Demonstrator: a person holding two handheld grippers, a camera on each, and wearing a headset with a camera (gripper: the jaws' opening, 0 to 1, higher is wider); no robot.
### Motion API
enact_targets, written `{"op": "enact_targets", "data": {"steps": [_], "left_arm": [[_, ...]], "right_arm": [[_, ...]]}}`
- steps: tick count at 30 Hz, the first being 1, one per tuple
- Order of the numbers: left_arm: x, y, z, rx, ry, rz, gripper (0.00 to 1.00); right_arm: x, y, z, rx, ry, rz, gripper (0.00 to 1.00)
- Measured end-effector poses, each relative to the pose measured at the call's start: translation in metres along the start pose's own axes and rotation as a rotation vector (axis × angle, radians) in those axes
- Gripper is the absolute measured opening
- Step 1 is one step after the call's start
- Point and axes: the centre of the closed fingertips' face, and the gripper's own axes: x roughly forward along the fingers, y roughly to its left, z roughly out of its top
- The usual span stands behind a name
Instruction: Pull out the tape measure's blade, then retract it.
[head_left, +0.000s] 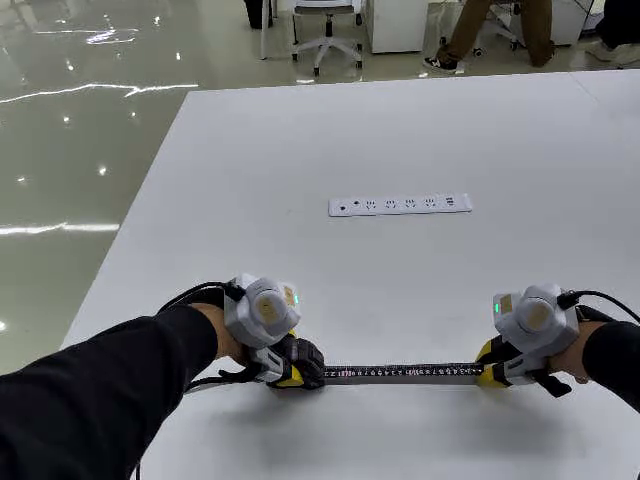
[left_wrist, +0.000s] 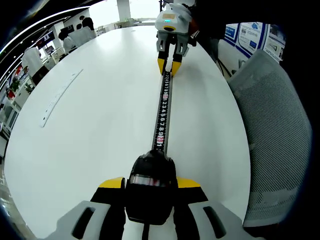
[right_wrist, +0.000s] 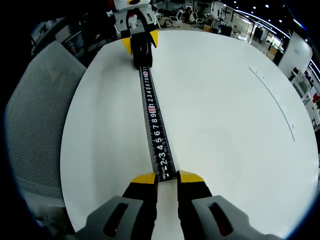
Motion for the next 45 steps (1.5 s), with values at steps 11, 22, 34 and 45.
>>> {"op": "enact_targets", "data": {"steps": [11, 22, 34, 45], "left_arm": [[-0.013, 0.021, 0.001, -0.06, -0.122, 0.168, 0.49], [-0.056, 0.036, -0.004, -0.456, -0.41, 0.352, 1.0], [-0.106, 0.002, -0.049, -0.649, -0.499, 0.431, 1.0], [-0.123, -0.042, -0.078, -0.643, -0.5, 0.47, 1.0]], "right_arm": [[-0.002, -0.004, 0.001, 0.094, -0.018, -0.087, 0.23], [-0.037, -0.015, 0.013, 0.185, -0.156, -0.24, 0.56], [-0.078, 0.019, 0.001, 0.291, -0.306, -0.371, 0.68], [-0.129, 0.062, -0.042, 0.425, -0.379, -0.492, 0.87]]}}
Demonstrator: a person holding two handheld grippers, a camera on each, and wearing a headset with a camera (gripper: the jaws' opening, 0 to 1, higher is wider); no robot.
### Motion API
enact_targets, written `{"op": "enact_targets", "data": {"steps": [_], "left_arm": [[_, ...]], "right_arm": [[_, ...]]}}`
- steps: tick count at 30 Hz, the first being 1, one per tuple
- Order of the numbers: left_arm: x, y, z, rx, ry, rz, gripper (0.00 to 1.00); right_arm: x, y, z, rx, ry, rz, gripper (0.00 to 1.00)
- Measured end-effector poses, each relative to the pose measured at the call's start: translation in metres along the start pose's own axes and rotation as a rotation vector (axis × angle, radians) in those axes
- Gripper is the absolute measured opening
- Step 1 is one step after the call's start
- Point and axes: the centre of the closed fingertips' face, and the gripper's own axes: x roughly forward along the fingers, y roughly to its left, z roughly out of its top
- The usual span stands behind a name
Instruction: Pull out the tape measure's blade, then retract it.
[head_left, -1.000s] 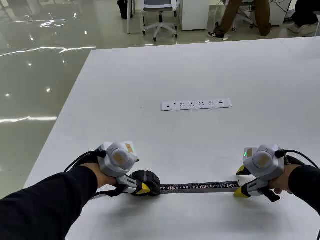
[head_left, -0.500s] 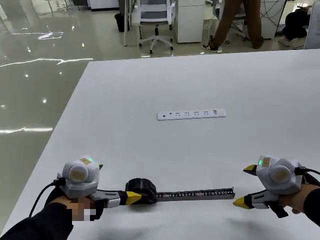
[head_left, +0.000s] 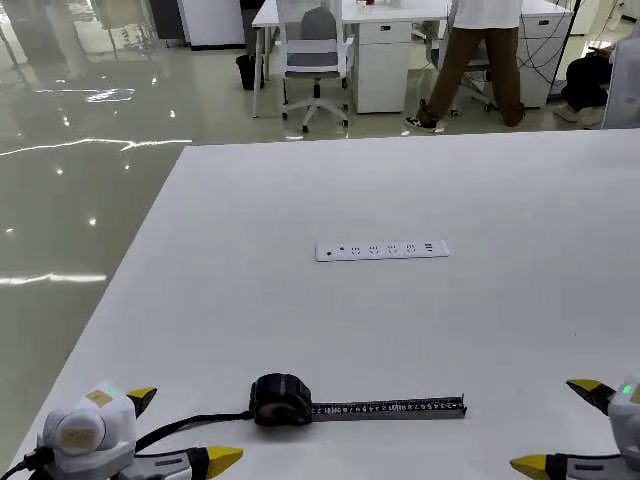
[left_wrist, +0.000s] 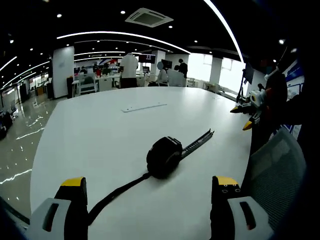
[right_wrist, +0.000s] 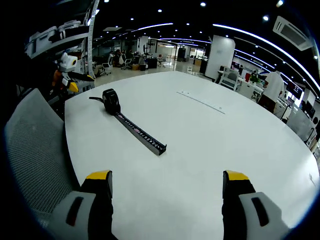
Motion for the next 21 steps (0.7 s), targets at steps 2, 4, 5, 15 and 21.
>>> {"op": "enact_targets", "data": {"steps": [2, 4, 5, 15, 21], "left_arm": [[-0.008, 0.0, -0.002, -0.006, -0.01, -0.001, 1.0], [-0.017, -0.001, 0.0, -0.022, -0.031, -0.001, 1.0], [-0.02, -0.001, 0.001, -0.028, -0.038, 0.0, 1.0], [-0.032, 0.026, 0.0, -0.066, -0.068, 0.065, 1.0], [-0.028, 0.029, 0.006, -0.066, -0.082, 0.082, 1.0]], "right_arm": [[-0.011, 0.001, -0.009, 0.016, 0.002, -0.006, 0.91], [-0.021, 0.003, -0.014, 0.038, -0.003, -0.016, 0.94], [-0.025, 0.003, -0.017, 0.056, -0.005, -0.019, 0.96], [-0.044, 0.003, -0.01, 0.093, -0.038, -0.058, 1.0], [-0.038, 0.016, -0.004, 0.085, -0.045, -0.031, 1.0]]}}
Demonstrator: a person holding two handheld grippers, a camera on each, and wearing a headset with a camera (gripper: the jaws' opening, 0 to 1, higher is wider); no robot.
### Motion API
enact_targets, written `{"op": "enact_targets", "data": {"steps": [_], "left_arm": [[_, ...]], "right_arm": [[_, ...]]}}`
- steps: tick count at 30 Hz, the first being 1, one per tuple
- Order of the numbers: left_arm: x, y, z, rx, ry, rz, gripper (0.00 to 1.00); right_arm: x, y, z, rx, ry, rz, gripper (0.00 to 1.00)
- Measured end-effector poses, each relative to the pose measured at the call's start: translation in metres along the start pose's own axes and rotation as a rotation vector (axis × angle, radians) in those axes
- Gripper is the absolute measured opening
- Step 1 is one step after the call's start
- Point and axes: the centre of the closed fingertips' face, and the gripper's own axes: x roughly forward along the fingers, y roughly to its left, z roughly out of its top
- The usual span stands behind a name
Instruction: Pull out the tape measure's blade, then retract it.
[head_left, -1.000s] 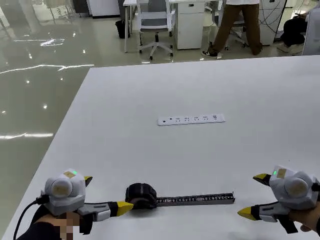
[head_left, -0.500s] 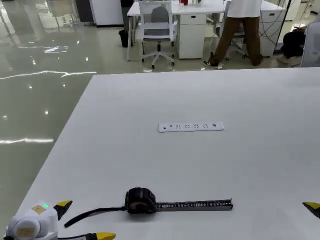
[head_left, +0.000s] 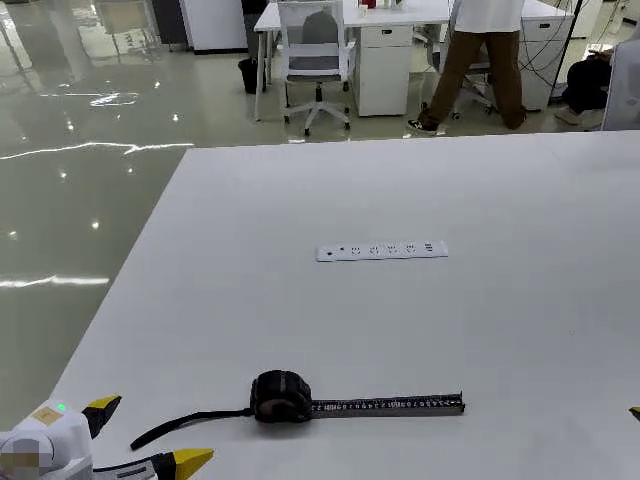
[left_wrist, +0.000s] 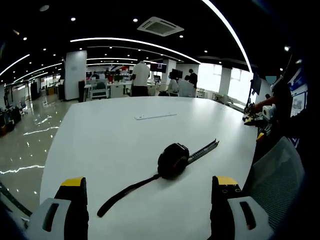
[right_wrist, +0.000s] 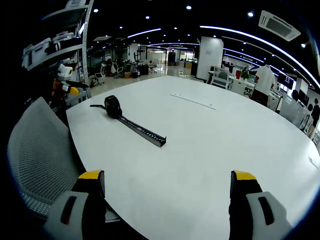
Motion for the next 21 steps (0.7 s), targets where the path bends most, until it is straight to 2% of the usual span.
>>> {"op": "enact_targets", "data": {"steps": [6, 9, 13, 21], "left_arm": [[-0.002, -0.001, -0.001, 0.003, 0.0, 0.001, 1.0], [-0.001, -0.001, -0.006, 0.003, 0.011, -0.003, 1.0], [-0.001, -0.007, -0.009, 0.019, 0.02, -0.019, 1.0], [-0.001, -0.005, -0.012, 0.02, 0.026, -0.01, 1.0]], "right_arm": [[0.0, -0.002, 0.0, 0.009, -0.005, -0.008, 1.0], [-0.001, 0.001, 0.0, 0.009, -0.008, -0.011, 1.0], [-0.004, 0.004, -0.002, 0.005, -0.008, -0.015, 1.0], [-0.008, 0.001, -0.01, 0.013, -0.001, -0.02, 1.0]]}}
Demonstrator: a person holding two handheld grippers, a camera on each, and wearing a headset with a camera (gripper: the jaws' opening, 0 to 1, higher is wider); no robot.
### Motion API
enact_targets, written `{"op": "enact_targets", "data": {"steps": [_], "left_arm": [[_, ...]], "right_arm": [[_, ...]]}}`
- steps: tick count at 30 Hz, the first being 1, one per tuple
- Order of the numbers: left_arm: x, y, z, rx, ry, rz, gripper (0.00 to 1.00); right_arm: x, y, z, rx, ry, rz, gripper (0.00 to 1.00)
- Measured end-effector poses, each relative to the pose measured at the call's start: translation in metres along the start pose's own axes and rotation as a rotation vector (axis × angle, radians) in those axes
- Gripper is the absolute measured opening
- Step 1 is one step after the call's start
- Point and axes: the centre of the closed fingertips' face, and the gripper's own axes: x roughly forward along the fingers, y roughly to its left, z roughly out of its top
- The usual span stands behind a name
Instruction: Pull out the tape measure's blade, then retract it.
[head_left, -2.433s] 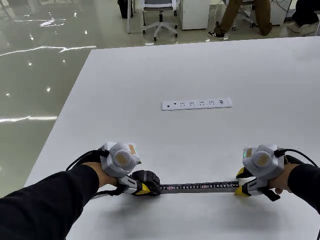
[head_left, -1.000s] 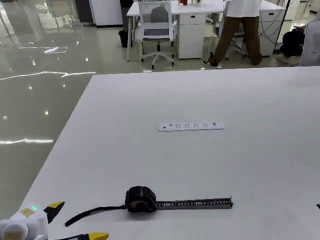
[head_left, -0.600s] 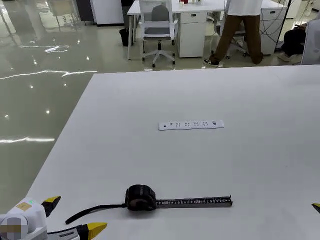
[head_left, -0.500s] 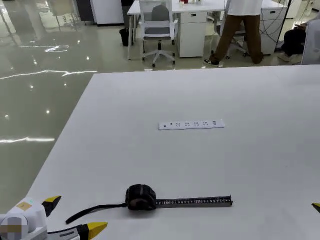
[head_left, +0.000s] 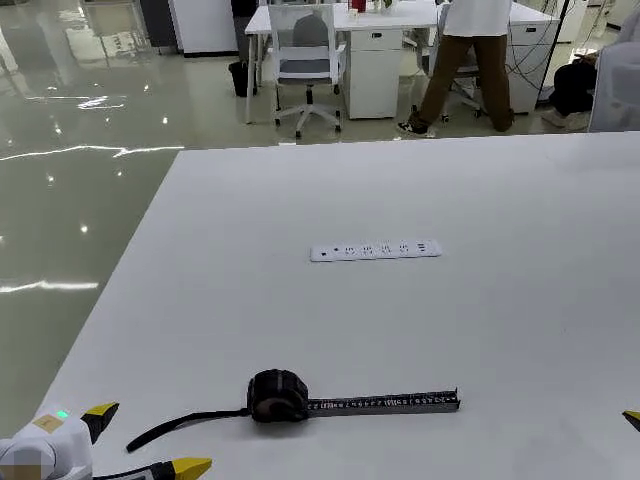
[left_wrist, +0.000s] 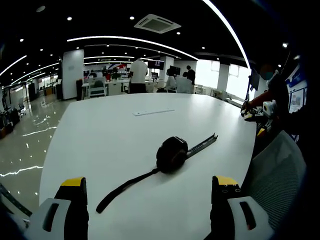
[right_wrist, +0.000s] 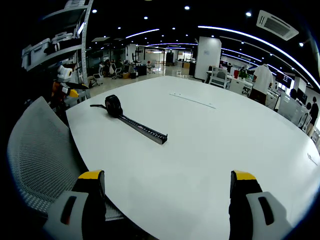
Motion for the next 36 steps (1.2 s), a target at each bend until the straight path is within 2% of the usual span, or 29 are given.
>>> {"op": "enact_targets", "data": {"steps": [1, 3, 9, 18, 24, 28, 31, 36], "left_arm": [[0.0, 0.0, 0.0, -0.002, 0.0, 0.001, 1.0], [0.0, -0.001, 0.005, 0.009, -0.025, 0.003, 1.0], [0.001, -0.002, 0.005, 0.018, -0.015, -0.001, 1.0], [0.002, -0.001, 0.011, 0.022, -0.028, -0.004, 1.0], [0.007, 0.003, 0.012, 0.022, -0.024, -0.009, 1.0], [0.014, 0.002, 0.014, 0.022, -0.033, -0.013, 1.0], [0.019, -0.002, 0.015, 0.011, -0.022, -0.012, 1.0], [0.028, -0.019, 0.023, 0.028, -0.011, -0.028, 1.0]], "right_arm": [[0.0, -0.001, -0.001, -0.003, 0.005, -0.001, 1.0], [0.0, -0.002, 0.0, 0.0, 0.002, 0.004, 1.0], [0.002, 0.0, -0.002, -0.002, 0.001, 0.008, 1.0], [0.001, -0.002, -0.008, -0.007, 0.011, 0.012, 1.0], [0.001, -0.004, -0.003, -0.021, 0.013, 0.015, 1.0], [0.003, -0.005, -0.001, -0.039, 0.02, 0.02, 1.0], [0.004, -0.005, 0.0, -0.054, 0.028, 0.034, 1.0], [0.009, -0.01, 0.014, -0.099, 0.037, 0.055, 1.0]]}}
